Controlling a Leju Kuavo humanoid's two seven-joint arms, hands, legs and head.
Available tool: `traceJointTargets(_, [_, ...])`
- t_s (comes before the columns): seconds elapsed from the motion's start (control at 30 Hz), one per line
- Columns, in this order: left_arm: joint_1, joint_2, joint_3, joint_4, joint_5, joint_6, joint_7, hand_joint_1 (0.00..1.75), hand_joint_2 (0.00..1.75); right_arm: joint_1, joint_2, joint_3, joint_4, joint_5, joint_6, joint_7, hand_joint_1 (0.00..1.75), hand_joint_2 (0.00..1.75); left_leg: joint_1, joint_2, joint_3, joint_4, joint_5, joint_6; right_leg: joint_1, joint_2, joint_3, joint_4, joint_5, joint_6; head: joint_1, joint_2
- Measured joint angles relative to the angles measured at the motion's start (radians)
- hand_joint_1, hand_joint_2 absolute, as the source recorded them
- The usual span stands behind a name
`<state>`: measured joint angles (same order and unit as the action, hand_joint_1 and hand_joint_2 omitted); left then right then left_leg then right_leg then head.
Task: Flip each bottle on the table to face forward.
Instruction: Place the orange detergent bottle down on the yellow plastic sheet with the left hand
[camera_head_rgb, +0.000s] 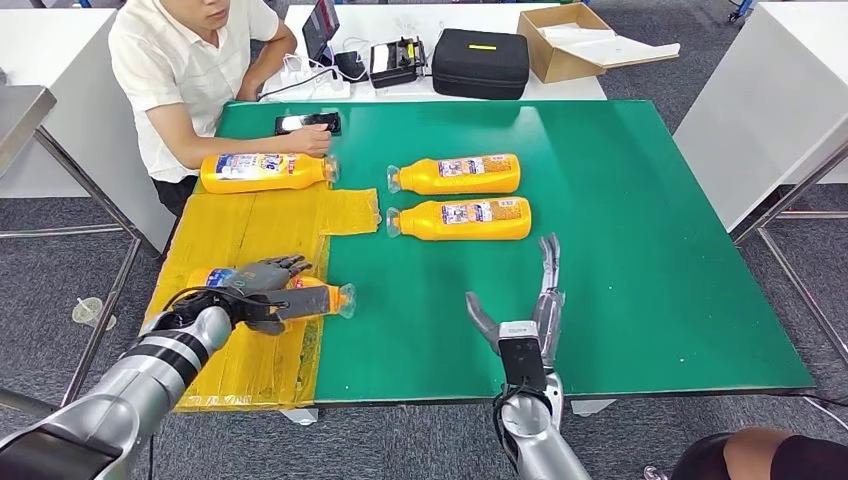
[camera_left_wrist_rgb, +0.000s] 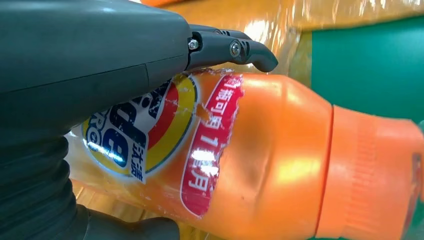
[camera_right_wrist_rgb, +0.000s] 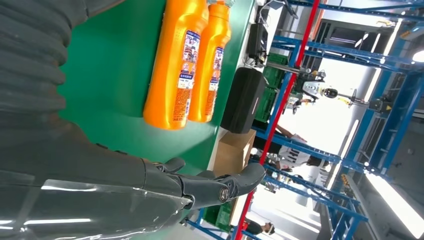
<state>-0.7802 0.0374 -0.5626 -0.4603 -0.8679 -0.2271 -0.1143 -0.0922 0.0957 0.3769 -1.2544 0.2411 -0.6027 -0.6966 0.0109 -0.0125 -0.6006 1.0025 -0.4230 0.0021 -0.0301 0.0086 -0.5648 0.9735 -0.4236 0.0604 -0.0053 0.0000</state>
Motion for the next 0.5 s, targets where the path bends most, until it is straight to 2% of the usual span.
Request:
traceJointTargets(0.1, [-0.013, 0.007, -0.004, 0.014, 0.011, -0.038, -0.009, 0.00, 1.75, -0.006, 0.000, 0.004, 0.002, -0.008, 0.000, 0.000, 0.00, 1.75, 0.000, 0.001, 0.001, 0.000, 0.000, 0.000, 0.000, 0.000, 0.001, 0.000, 0.000, 0.000, 0.000, 0.000])
traceJointTargets(0.5, [-0.020, 0.014, -0.007, 0.030, 0.037, -0.037, -0.024, 0.00, 1.75, -0.010, 0.000, 0.010, 0.005, -0.016, 0.001, 0.000, 0.00, 1.75, 0.000, 0.001, 0.003, 0.000, 0.000, 0.000, 0.000, 0.000, 0.002, 0.000, 0.000, 0.000, 0.000, 0.000])
